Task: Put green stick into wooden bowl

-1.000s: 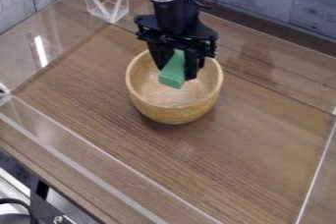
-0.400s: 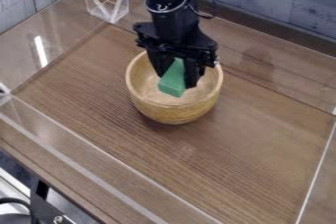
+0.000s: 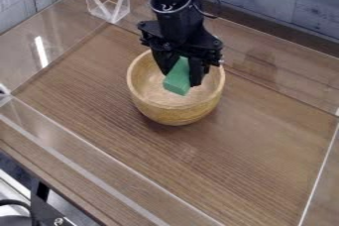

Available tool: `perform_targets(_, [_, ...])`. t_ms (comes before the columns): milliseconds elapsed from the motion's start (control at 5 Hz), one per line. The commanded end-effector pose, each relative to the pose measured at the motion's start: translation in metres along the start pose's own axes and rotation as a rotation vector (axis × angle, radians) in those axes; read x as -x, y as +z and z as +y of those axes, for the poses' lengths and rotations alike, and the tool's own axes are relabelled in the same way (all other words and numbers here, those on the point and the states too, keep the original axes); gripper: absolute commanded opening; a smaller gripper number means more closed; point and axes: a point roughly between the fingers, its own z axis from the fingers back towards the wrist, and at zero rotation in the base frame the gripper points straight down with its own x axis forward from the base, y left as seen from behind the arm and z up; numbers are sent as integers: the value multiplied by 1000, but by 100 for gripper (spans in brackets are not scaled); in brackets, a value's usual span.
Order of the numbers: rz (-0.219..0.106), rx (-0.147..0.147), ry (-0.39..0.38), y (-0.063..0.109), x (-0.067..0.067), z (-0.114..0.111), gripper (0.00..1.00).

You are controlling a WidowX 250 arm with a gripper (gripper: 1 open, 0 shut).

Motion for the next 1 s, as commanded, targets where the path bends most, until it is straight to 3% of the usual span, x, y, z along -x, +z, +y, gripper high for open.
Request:
perform_targets(0, [-17, -10, -7, 6, -4, 2, 100])
perform_targets(600, [3, -20, 25, 23, -5, 7, 100])
perform_targets(800, [-10, -25, 37, 36, -6, 9, 100])
